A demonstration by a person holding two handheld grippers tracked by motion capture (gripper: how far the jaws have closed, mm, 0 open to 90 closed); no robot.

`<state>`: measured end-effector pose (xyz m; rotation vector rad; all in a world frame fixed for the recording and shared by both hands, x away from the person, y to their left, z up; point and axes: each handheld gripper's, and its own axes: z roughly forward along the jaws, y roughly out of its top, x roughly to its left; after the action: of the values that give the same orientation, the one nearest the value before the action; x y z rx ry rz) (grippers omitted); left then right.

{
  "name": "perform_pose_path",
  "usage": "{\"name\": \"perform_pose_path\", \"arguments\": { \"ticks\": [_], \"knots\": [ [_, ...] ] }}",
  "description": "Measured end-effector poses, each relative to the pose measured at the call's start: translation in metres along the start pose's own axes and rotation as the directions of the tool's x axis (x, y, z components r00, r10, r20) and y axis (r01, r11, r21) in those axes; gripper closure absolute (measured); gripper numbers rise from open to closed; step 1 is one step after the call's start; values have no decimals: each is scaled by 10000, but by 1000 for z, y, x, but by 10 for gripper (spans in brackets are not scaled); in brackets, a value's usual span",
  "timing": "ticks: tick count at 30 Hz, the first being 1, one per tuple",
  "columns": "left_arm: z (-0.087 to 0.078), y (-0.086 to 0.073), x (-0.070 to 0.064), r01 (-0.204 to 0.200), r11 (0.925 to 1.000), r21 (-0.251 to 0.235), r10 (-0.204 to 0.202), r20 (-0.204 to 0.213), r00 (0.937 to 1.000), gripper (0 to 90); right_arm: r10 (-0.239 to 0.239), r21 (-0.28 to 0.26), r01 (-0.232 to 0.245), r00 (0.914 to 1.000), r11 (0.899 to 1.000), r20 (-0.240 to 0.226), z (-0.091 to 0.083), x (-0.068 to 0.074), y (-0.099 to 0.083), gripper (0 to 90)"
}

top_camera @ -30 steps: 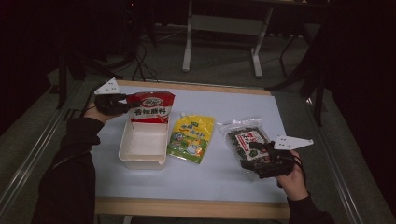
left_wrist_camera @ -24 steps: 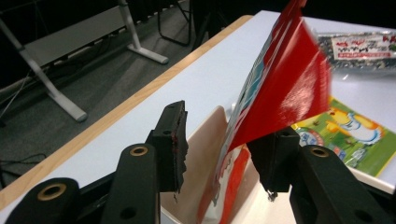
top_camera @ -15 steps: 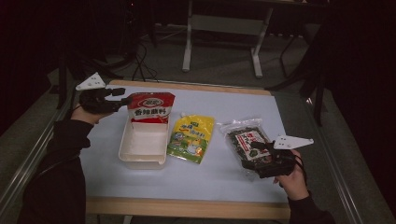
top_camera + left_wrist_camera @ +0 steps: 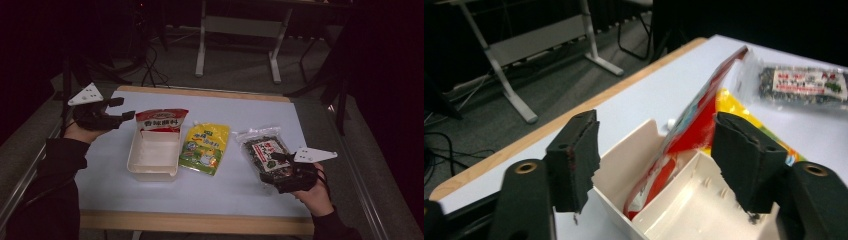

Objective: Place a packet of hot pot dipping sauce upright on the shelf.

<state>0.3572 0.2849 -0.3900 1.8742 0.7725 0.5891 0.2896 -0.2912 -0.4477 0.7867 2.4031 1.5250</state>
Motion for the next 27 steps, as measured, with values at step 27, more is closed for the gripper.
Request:
{"name": "perform_pose_path", "arguments": {
  "ticks": [27],
  "knots": [
    [6,-12,-112,410,9964,-740,-224,2361,9715,239,-292,-158,296,9993,9994,229,-6,-1,-6,218]
  ]
}}
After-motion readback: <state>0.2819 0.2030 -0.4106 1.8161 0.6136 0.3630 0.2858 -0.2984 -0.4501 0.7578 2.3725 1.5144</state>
